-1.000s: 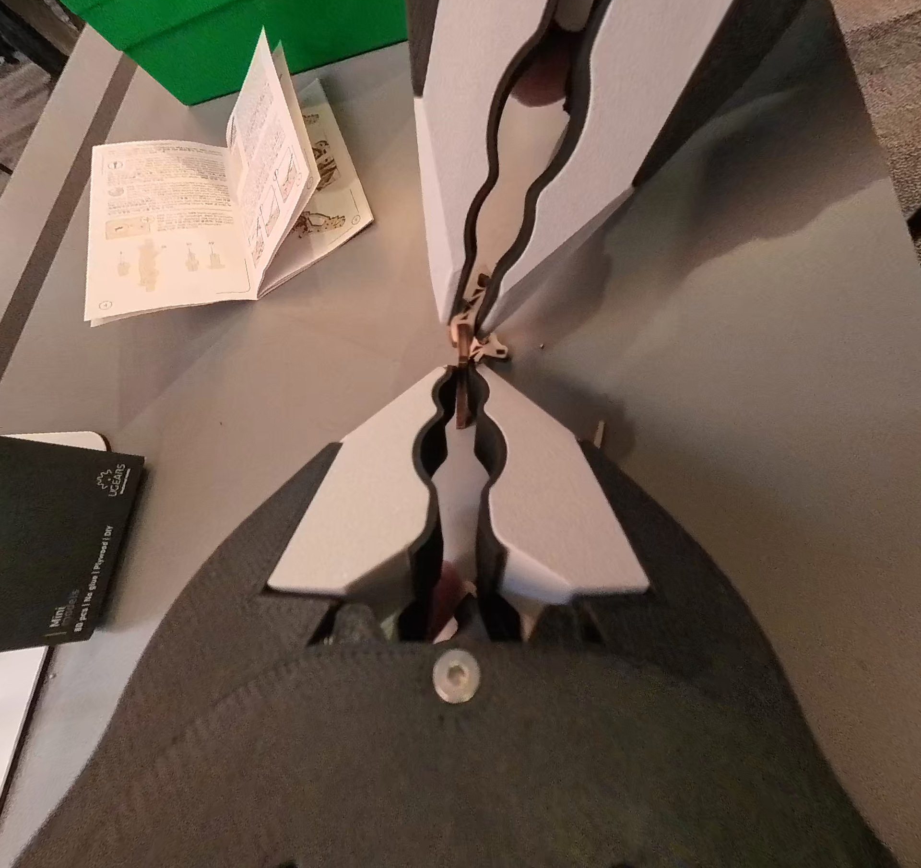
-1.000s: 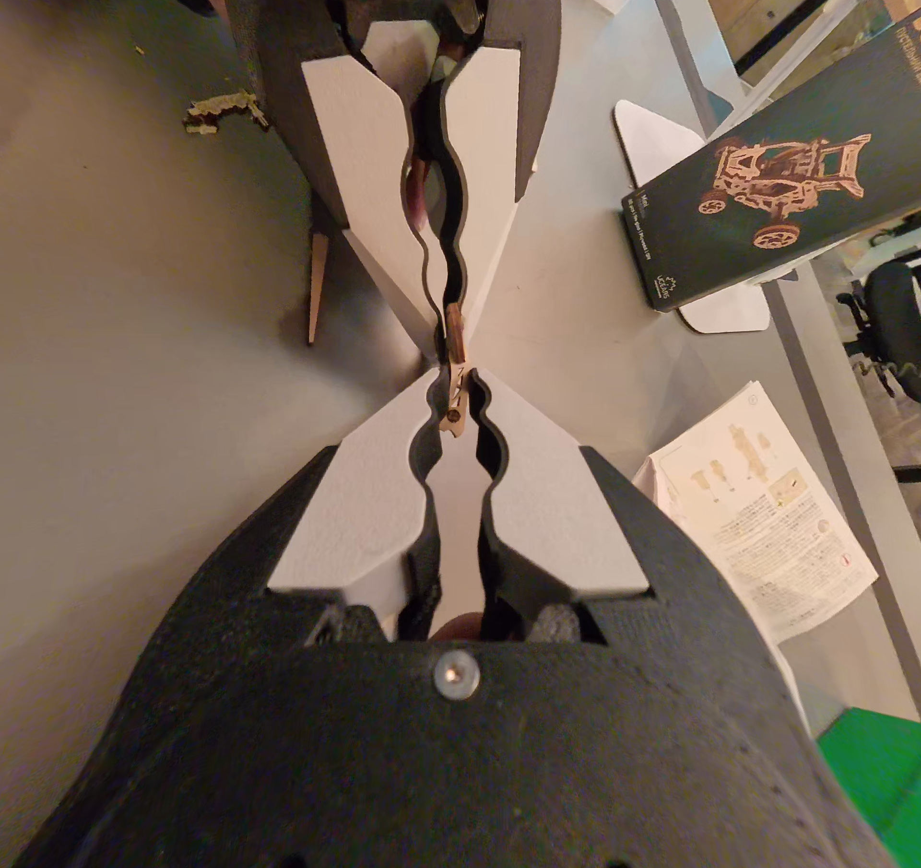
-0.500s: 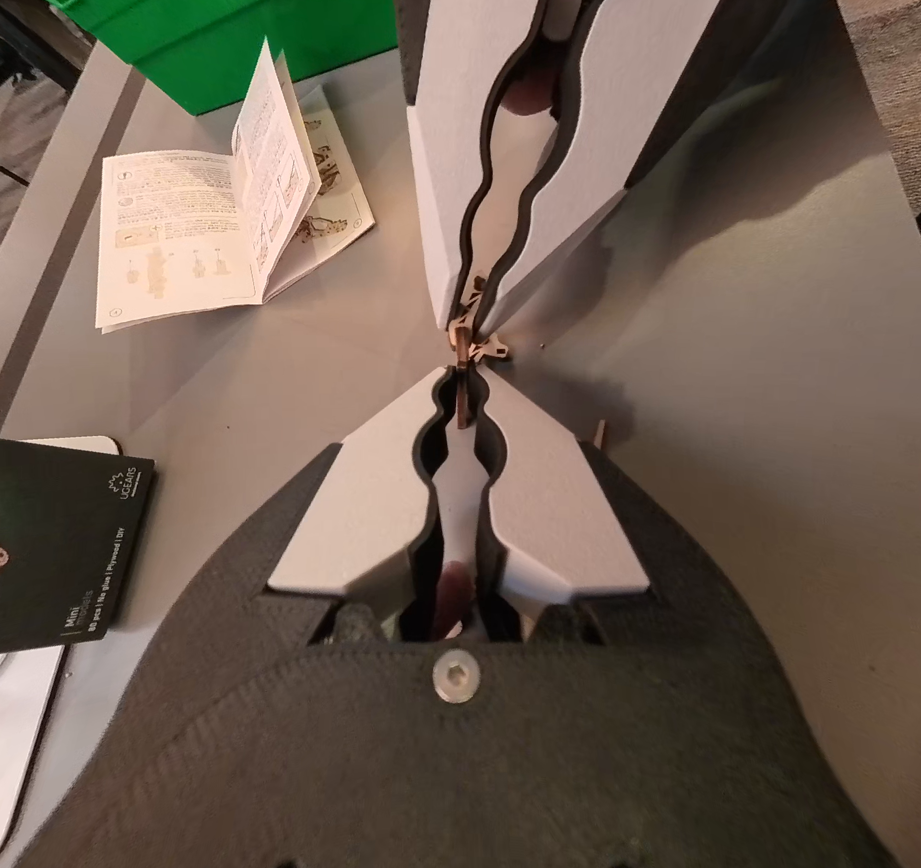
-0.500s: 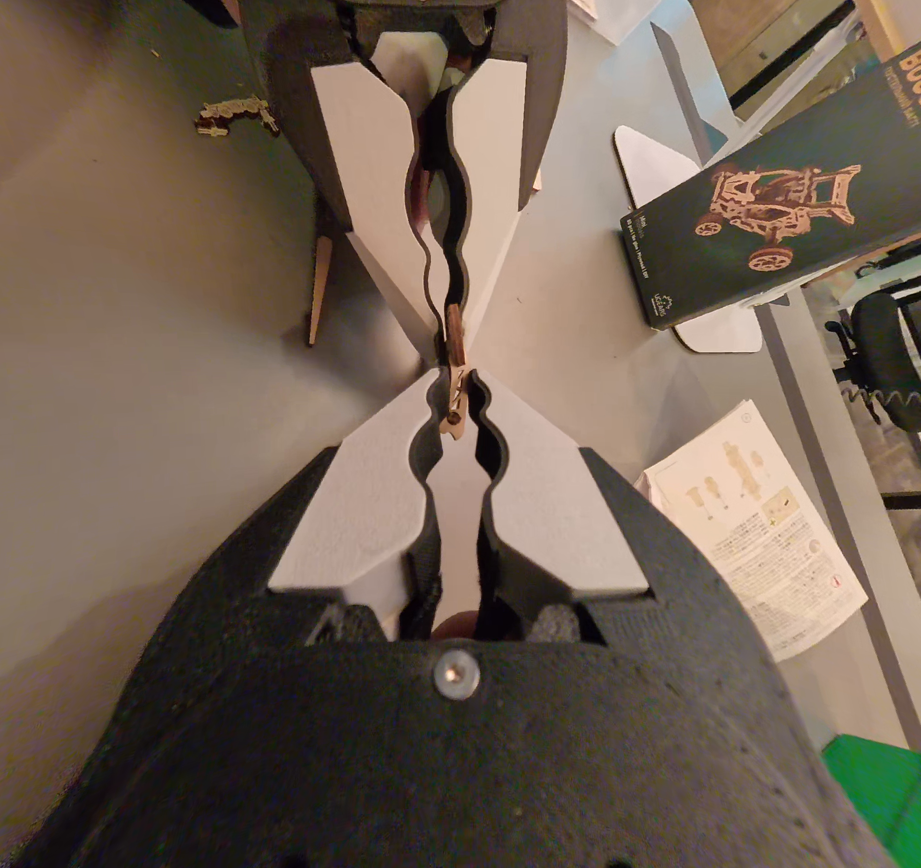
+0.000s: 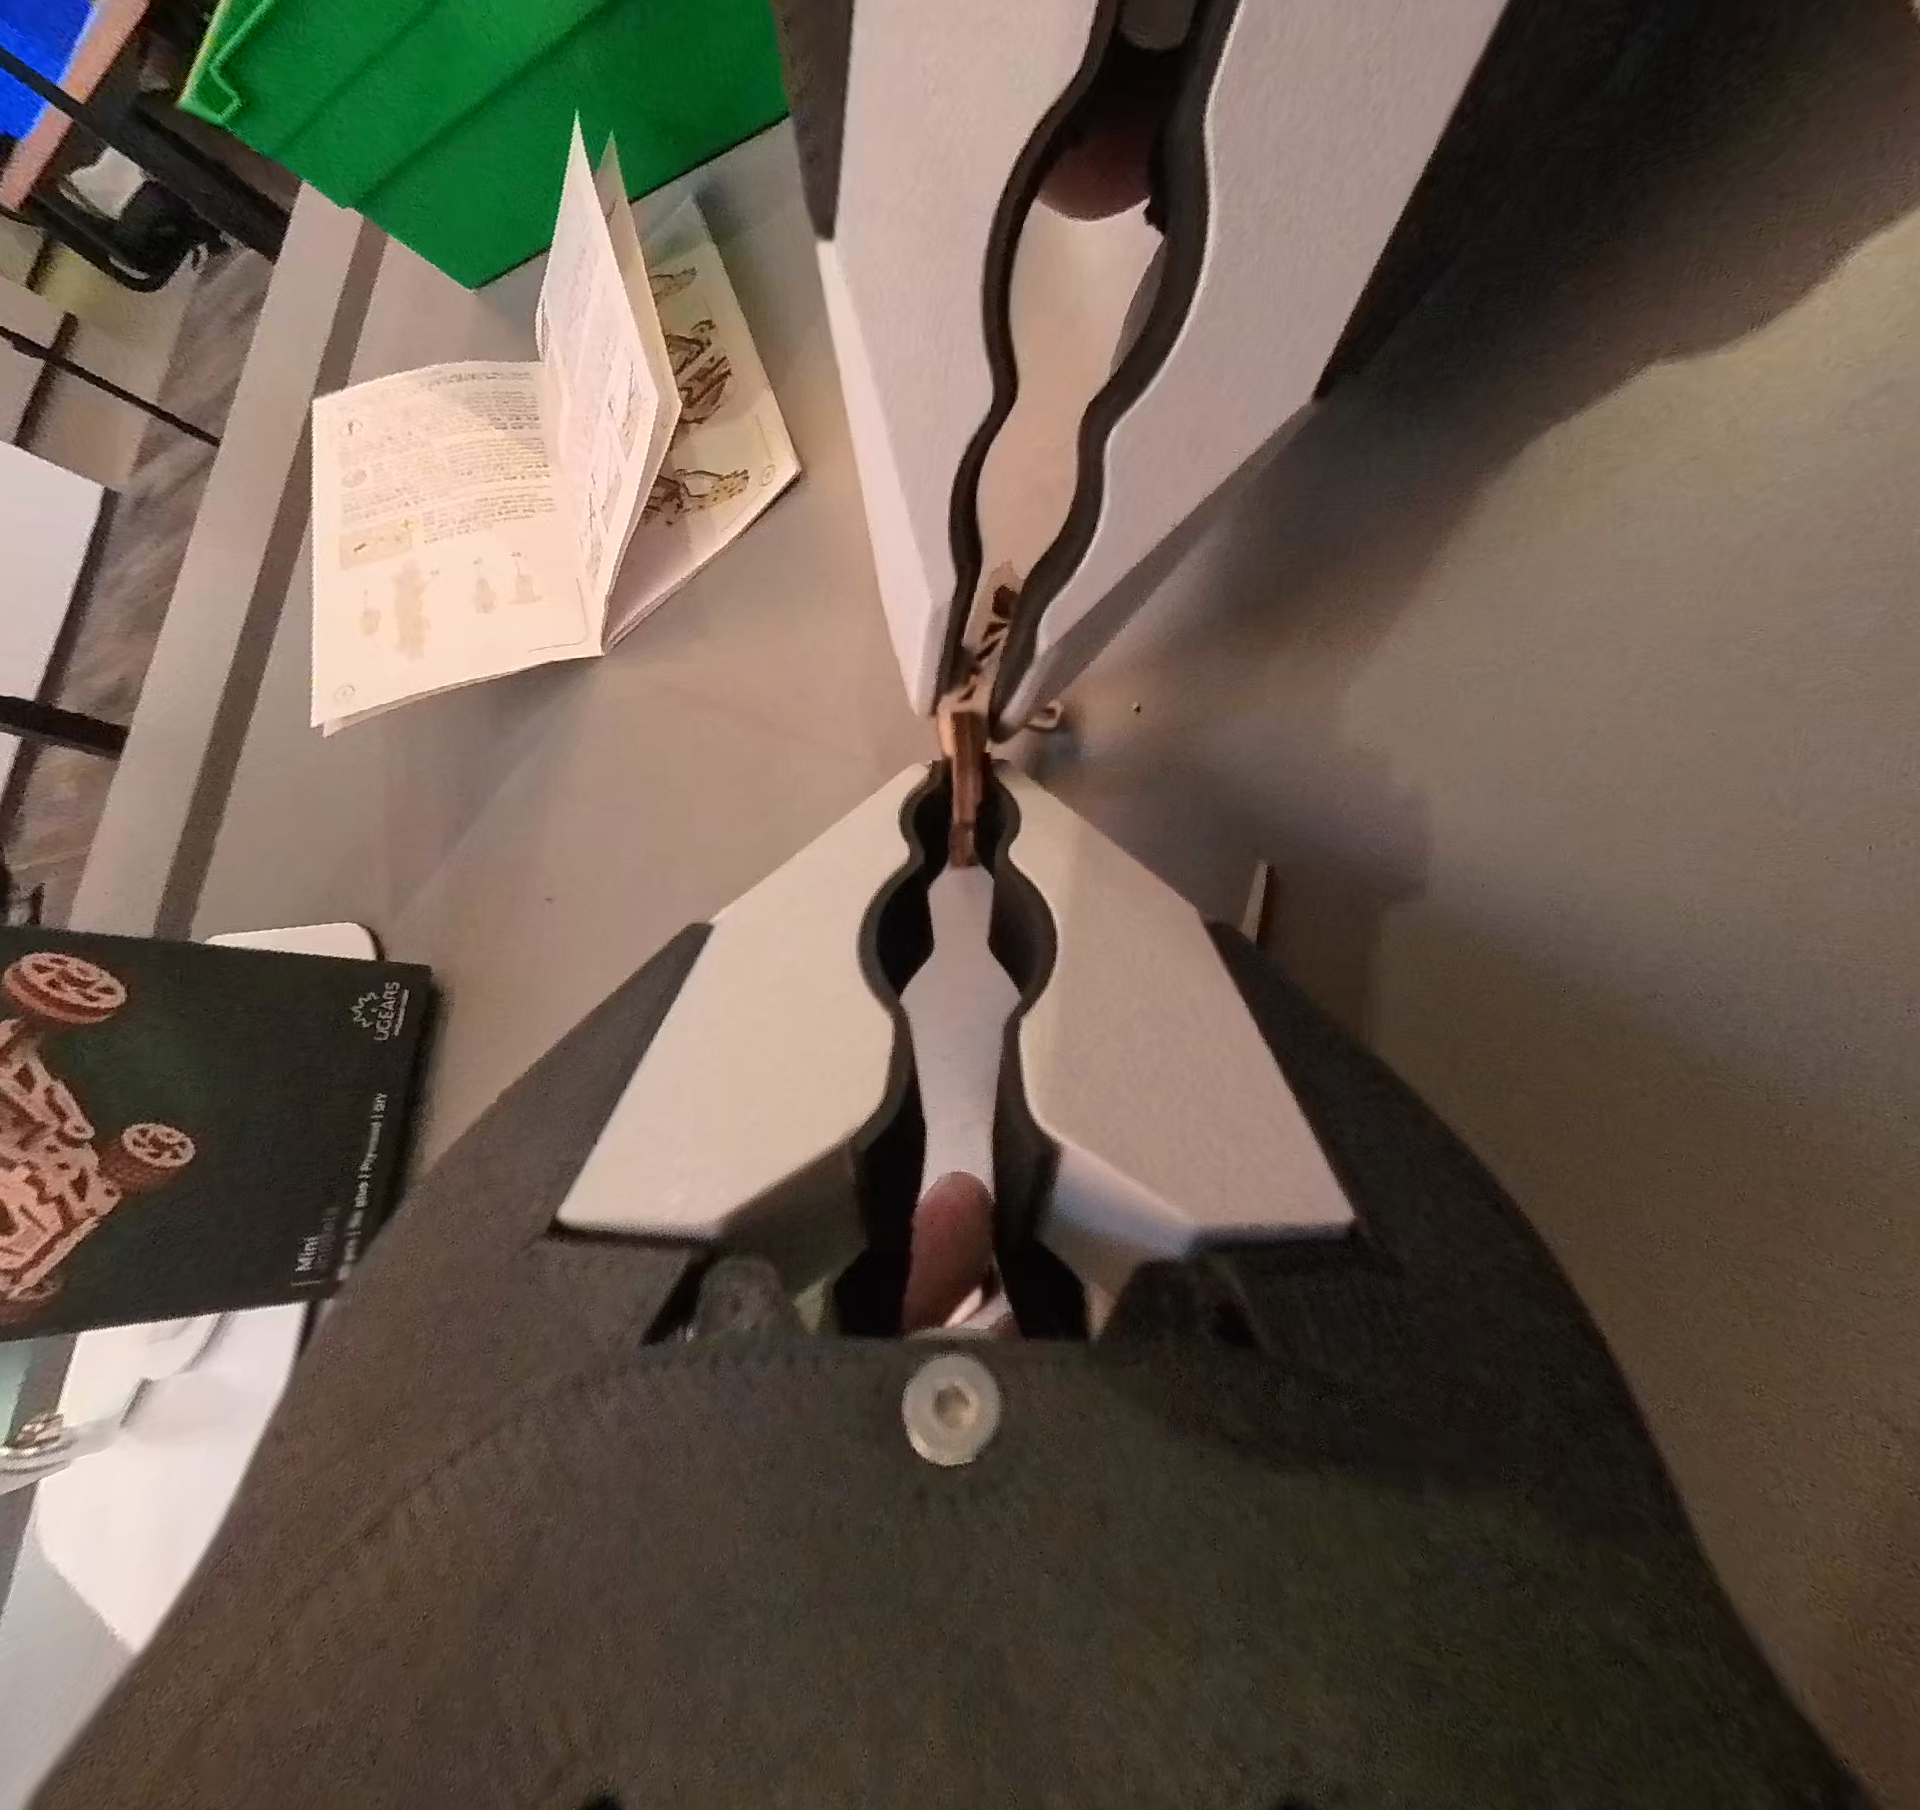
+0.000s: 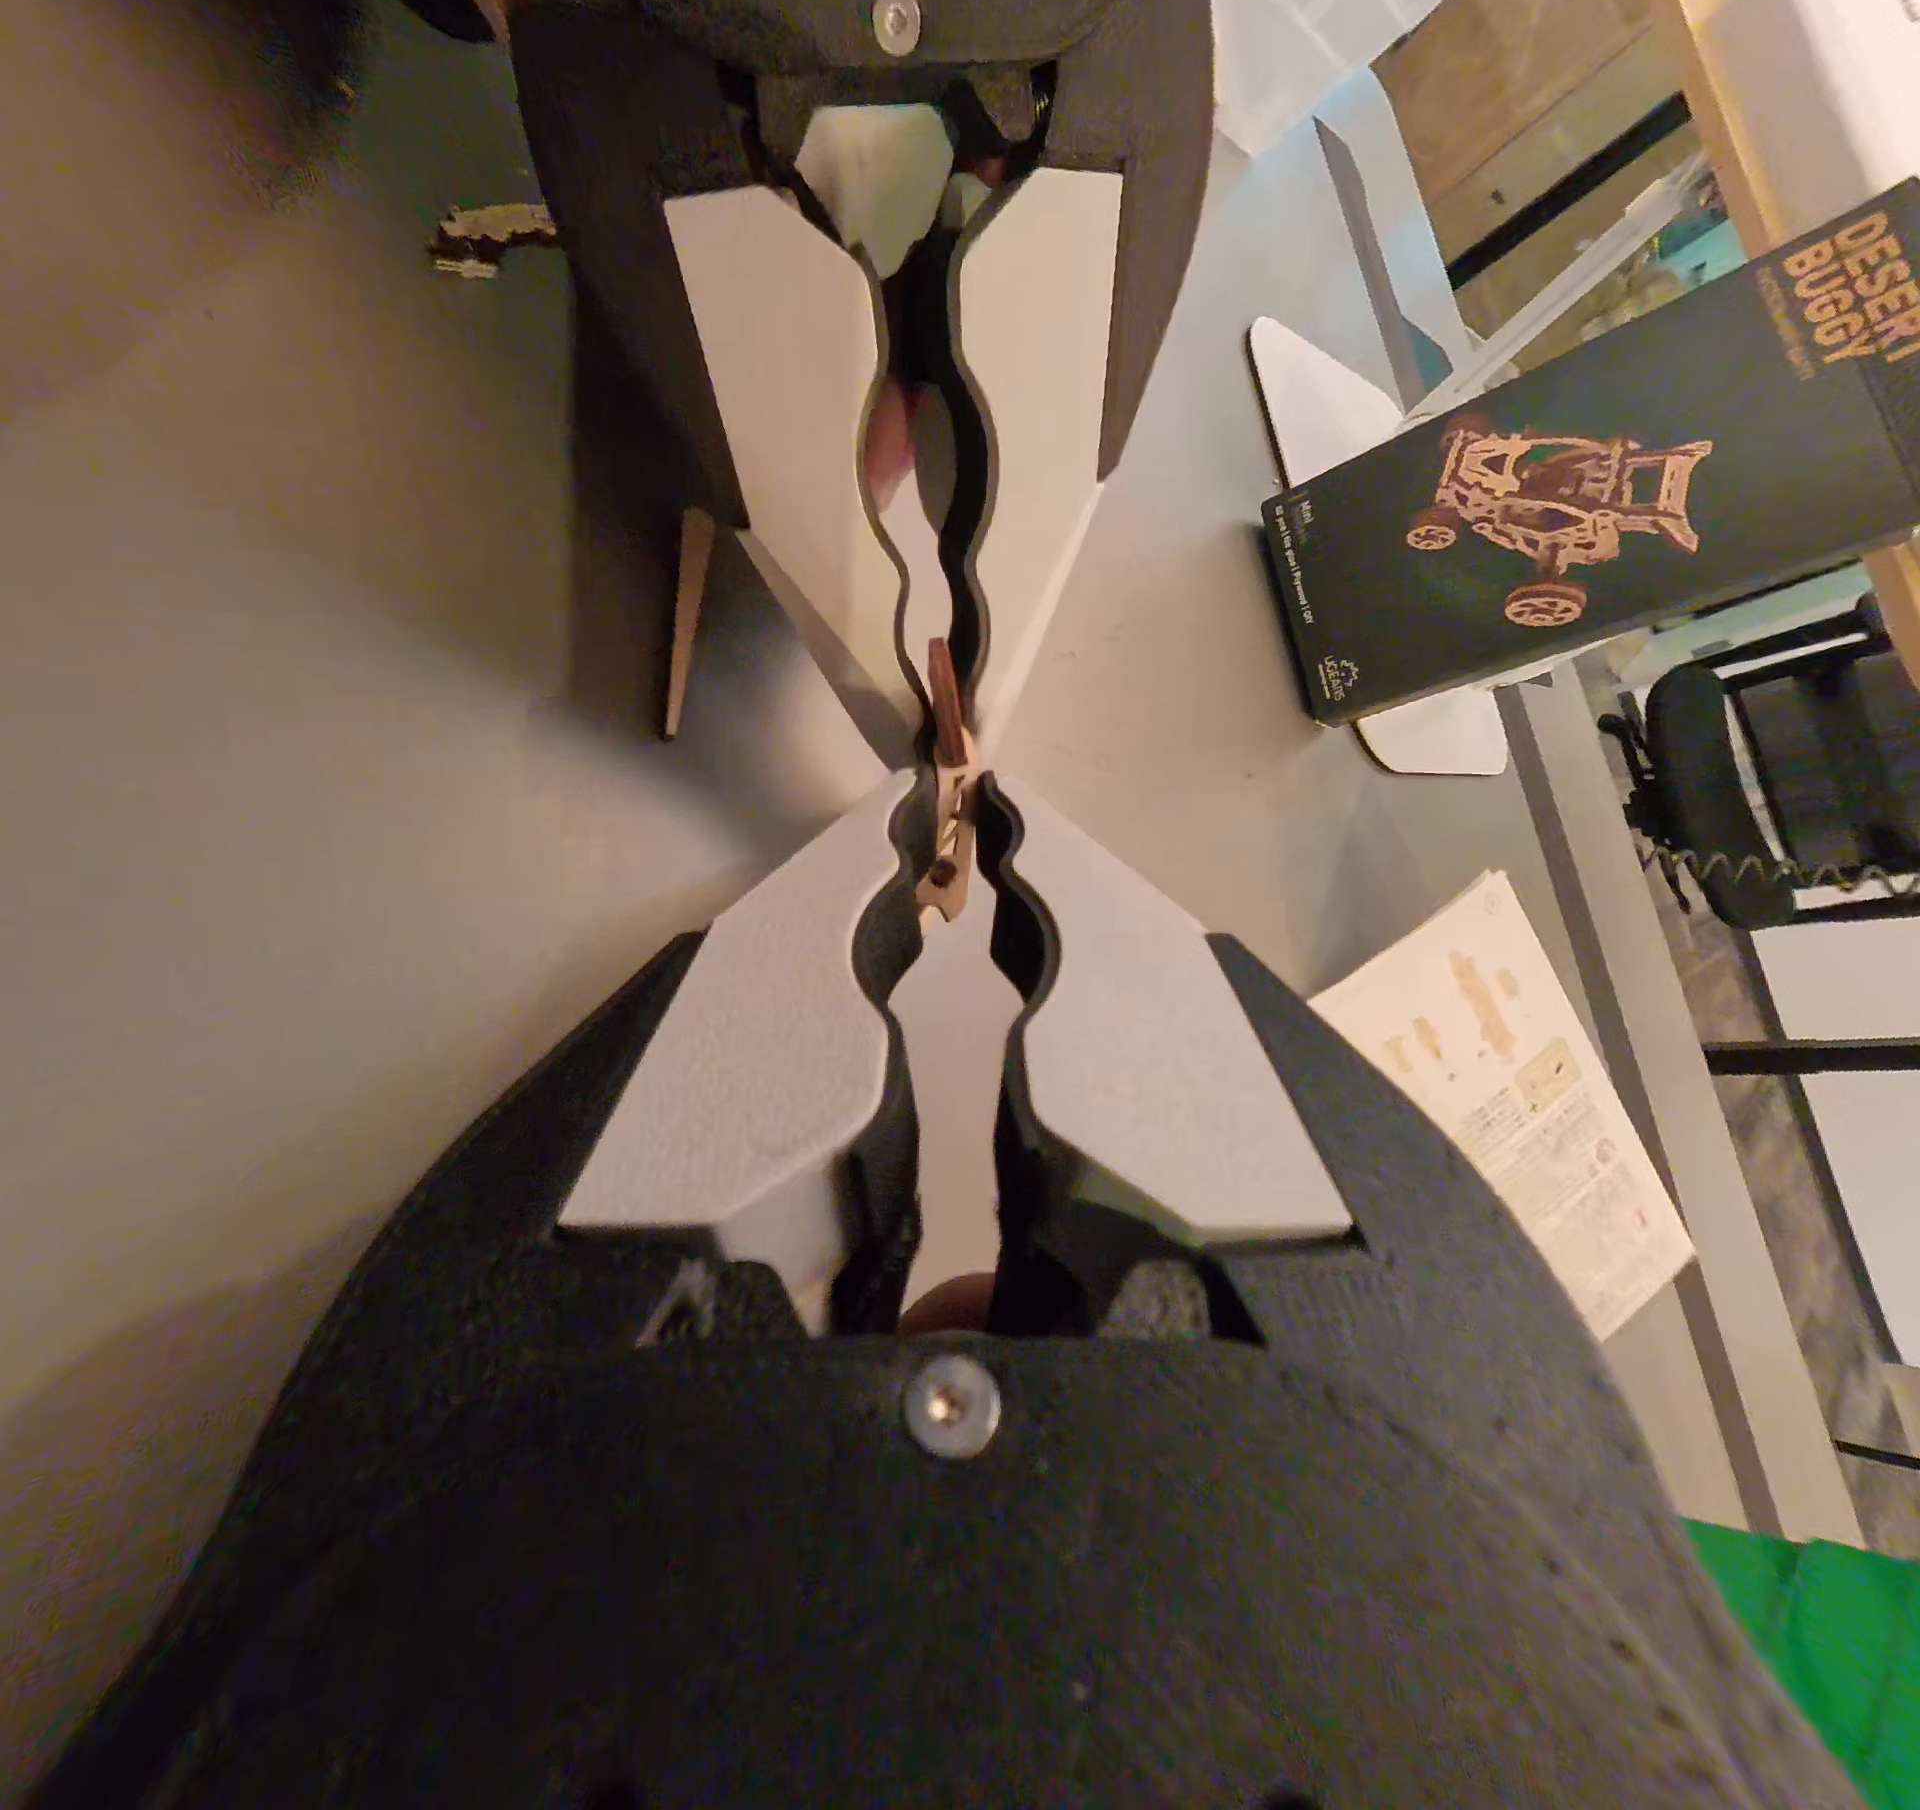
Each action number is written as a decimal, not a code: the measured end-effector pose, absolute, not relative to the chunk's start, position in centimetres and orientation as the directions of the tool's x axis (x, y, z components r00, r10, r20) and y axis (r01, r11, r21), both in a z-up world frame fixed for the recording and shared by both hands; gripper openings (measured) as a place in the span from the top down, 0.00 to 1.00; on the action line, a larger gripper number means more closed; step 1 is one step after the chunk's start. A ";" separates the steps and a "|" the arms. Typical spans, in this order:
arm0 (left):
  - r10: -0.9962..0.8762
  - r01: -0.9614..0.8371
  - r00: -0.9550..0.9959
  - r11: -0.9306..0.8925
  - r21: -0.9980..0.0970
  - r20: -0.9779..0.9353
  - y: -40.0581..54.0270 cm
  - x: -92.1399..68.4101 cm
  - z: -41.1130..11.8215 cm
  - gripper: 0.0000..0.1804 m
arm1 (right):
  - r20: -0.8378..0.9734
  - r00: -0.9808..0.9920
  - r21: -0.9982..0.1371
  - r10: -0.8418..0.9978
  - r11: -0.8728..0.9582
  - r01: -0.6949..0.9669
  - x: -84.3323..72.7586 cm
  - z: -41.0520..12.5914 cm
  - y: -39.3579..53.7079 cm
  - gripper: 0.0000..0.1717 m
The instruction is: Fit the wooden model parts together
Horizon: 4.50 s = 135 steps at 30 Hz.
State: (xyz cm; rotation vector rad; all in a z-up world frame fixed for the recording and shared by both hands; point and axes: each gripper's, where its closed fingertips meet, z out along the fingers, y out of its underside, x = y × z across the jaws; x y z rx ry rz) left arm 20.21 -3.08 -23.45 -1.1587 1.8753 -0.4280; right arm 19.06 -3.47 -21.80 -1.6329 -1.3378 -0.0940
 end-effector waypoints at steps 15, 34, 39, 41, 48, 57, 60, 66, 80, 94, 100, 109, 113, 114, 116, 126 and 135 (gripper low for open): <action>-0.880 -0.530 -0.141 0.454 -0.716 -0.454 -3.5 19.2 -22.4 0.98 | 0.586 0.432 -0.624 0.685 0.042 0.780 19.2 -22.0 -3.3 0.98; -0.876 -0.529 -0.110 0.452 -0.718 -0.470 -3.2 19.7 -22.4 0.99 | 0.634 0.403 -0.567 0.660 0.043 0.822 19.3 -22.0 -2.9 0.98; -0.870 -0.529 -0.119 0.464 -0.711 -0.479 -3.2 19.6 -22.4 0.99 | 0.631 0.395 -0.569 0.667 0.053 0.821 19.1 -22.0 -2.9 0.98; -0.862 -0.527 -0.123 0.477 -0.703 -0.493 -3.0 19.5 -22.4 0.99 | 0.606 0.412 -0.592 0.680 0.039 0.805 19.1 -22.0 -2.9 0.98; -0.863 -0.530 -0.122 0.475 -0.703 -0.491 -2.4 19.2 -22.2 0.99 | 0.519 0.500 -0.679 0.693 -0.020 0.734 21.0 -21.0 -3.7 0.89; -0.878 -0.525 -0.128 0.454 -0.720 -0.460 -2.6 19.4 -22.3 0.99 | 0.434 0.529 -0.722 0.729 -0.070 0.688 20.9 -22.4 -3.9 0.91; -0.878 -0.526 -0.129 0.455 -0.719 -0.461 -2.6 19.5 -22.3 0.99 | 0.440 0.532 -0.725 0.724 -0.063 0.686 20.8 -22.4 -3.7 0.94; -0.875 -0.526 -0.126 0.459 -0.716 -0.468 -2.6 19.4 -22.4 0.99 | 0.442 0.547 -0.732 0.711 -0.066 0.678 20.8 -22.5 -3.7 0.96; -0.864 -0.165 0.078 -0.503 -0.849 0.497 2.6 17.6 -14.9 1.00 | -0.045 0.734 -0.915 0.678 -0.323 0.242 20.7 -19.2 -1.4 0.80; -0.663 0.089 -0.060 -0.748 -0.658 0.746 0.5 14.9 -11.8 0.99 | -0.379 0.578 -0.916 0.723 -0.381 -0.124 14.6 -13.9 0.0 0.96; -0.717 0.085 -0.019 -0.696 -0.713 0.697 0.5 13.7 -12.4 0.88 | -0.526 0.505 -0.835 0.684 -0.527 -0.157 15.0 -14.4 -0.5 0.99; -0.811 -0.049 0.019 -0.584 -0.810 0.584 0.0 14.2 -13.7 0.95 | -0.706 0.412 -0.672 0.576 -0.728 -0.135 14.7 -15.8 -2.1 0.99; -0.809 -0.062 0.023 -0.588 -0.806 0.588 0.0 14.2 -13.5 0.99 | -0.739 0.373 -0.649 0.560 -0.741 -0.172 14.9 -14.8 -2.4 1.00; -0.805 -0.060 0.028 -0.593 -0.803 0.593 0.0 14.2 -13.4 0.99 | -0.741 0.371 -0.650 0.560 -0.737 -0.184 15.0 -14.6 -2.3 0.99; -0.770 -0.044 -0.005 -0.637 -0.770 0.637 -0.1 14.3 -13.0 0.99 | -0.724 0.384 -0.670 0.573 -0.716 -0.193 15.2 -14.1 -2.3 0.99; -0.947 -0.015 0.111 -0.306 -0.952 0.302 -0.6 14.3 -10.7 0.80 | -0.519 0.543 -0.830 0.660 -0.540 -0.138 15.0 -11.6 -2.4 1.00; -0.948 -0.008 -0.045 -0.316 -0.949 0.316 -2.0 14.3 -9.4 0.96 | -0.503 0.455 -0.861 0.735 -0.475 -0.183 14.4 -9.8 -3.6 0.88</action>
